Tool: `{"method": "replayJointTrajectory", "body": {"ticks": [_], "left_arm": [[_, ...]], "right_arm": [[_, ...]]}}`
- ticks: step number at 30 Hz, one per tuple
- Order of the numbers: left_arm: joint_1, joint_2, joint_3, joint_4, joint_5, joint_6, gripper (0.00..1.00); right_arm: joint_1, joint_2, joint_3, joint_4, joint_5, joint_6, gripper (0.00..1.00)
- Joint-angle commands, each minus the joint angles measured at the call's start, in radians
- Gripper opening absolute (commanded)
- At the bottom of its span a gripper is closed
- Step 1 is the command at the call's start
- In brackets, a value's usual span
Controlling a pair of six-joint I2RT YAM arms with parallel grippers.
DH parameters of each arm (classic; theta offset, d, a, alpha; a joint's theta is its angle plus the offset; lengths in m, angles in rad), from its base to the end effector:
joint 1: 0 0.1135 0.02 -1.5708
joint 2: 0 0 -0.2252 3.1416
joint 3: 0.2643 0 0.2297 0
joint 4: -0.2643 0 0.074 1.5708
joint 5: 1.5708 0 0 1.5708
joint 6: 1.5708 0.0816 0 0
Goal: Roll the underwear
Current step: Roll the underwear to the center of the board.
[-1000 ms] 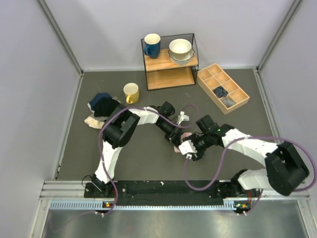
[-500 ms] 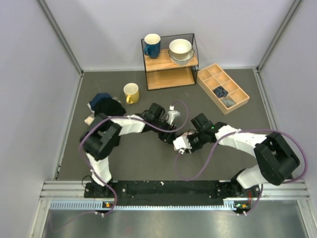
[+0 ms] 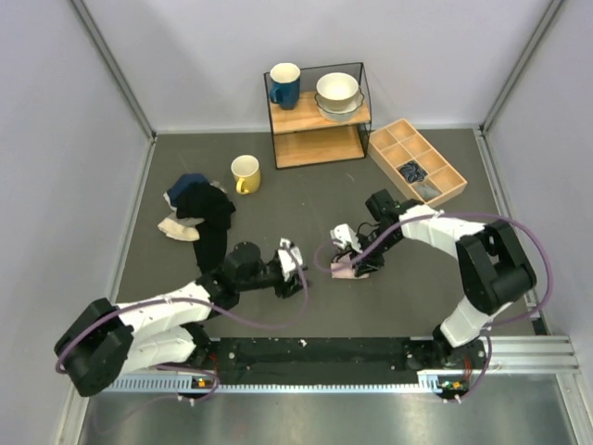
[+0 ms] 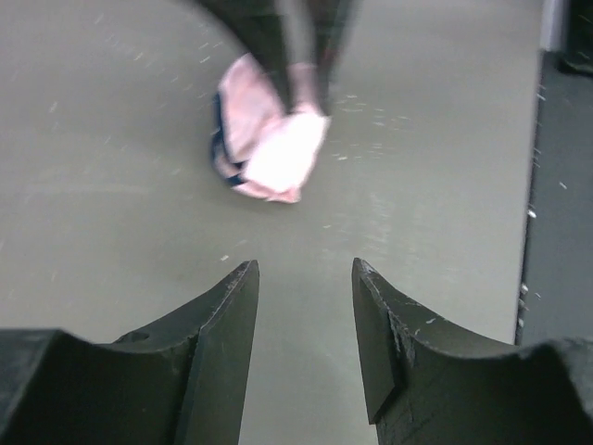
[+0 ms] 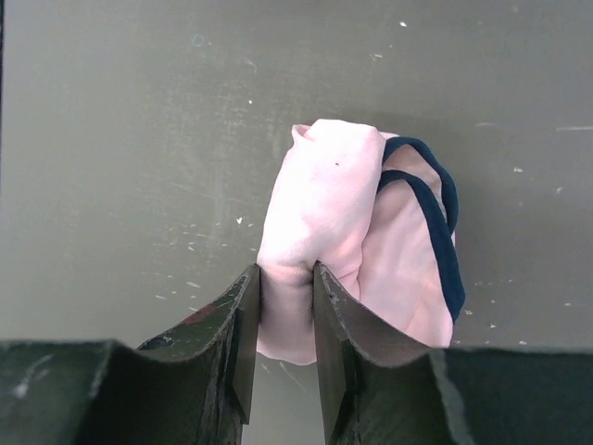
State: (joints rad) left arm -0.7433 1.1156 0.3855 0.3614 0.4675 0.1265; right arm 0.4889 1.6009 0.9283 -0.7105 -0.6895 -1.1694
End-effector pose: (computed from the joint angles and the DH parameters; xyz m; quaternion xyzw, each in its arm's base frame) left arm 0.1689 -0.2052 0.1597 0.4568 0.6724 -0.3490 0.4662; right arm 0.2079 0.1694 0.1128 -0.7123 0.6096 0.2877 0.1954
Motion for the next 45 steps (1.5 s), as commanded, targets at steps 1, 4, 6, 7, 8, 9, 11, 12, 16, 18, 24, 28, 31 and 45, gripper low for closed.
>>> {"method": "replayJointTrajectory", "body": {"ticks": [1, 4, 6, 7, 8, 9, 11, 12, 16, 18, 24, 28, 31, 45], "left_arm": [[-0.148, -0.037, -0.051, 0.131, -0.07, 0.277, 0.5], [-0.218, 0.063, 0.027, 0.07, -0.118, 0.358, 0.5], [-0.249, 0.131, 0.103, 0.024, -0.162, 0.426, 0.5], [-0.27, 0.203, 0.131, 0.008, -0.17, 0.447, 0.5], [-0.278, 0.235, 0.157, -0.002, -0.182, 0.482, 0.5], [-0.286, 0.301, 0.208, -0.021, -0.191, 0.499, 0.5], [-0.3, 0.357, 0.255, -0.038, -0.219, 0.536, 0.5], [-0.301, 0.407, 0.3, -0.042, -0.227, 0.545, 0.5], [-0.304, 0.513, 0.395, -0.09, -0.253, 0.587, 0.5], [-0.304, 0.561, 0.443, -0.111, -0.266, 0.61, 0.5], [-0.307, 0.647, 0.504, -0.145, -0.352, 0.624, 0.51], [-0.307, 0.69, 0.543, -0.18, -0.349, 0.619, 0.46], [-0.307, 0.704, 0.562, -0.231, -0.323, 0.598, 0.29], [-0.288, 0.739, 0.693, -0.625, -0.175, 0.391, 0.0]], "right_arm": [[-0.07, 0.106, 0.107, -0.182, -0.105, 0.036, 0.27], [-0.105, 0.189, 0.184, -0.265, -0.136, 0.034, 0.27], [-0.122, 0.223, 0.231, -0.306, -0.145, 0.047, 0.27], [-0.125, 0.252, 0.242, -0.319, -0.143, 0.048, 0.27], [-0.134, 0.263, 0.26, -0.328, -0.14, 0.059, 0.27], [-0.136, 0.275, 0.27, -0.333, -0.133, 0.065, 0.27], [-0.141, 0.292, 0.282, -0.337, -0.13, 0.077, 0.27], [-0.142, 0.297, 0.284, -0.337, -0.124, 0.083, 0.27], [-0.145, 0.314, 0.293, -0.337, -0.117, 0.106, 0.28], [-0.147, 0.323, 0.296, -0.336, -0.114, 0.111, 0.28], [-0.147, 0.33, 0.297, -0.337, -0.113, 0.108, 0.28], [-0.147, 0.34, 0.296, -0.337, -0.113, 0.108, 0.28], [-0.15, 0.337, 0.297, -0.337, -0.11, 0.111, 0.3], [-0.205, 0.17, 0.32, -0.326, -0.171, 0.163, 0.48]]}}
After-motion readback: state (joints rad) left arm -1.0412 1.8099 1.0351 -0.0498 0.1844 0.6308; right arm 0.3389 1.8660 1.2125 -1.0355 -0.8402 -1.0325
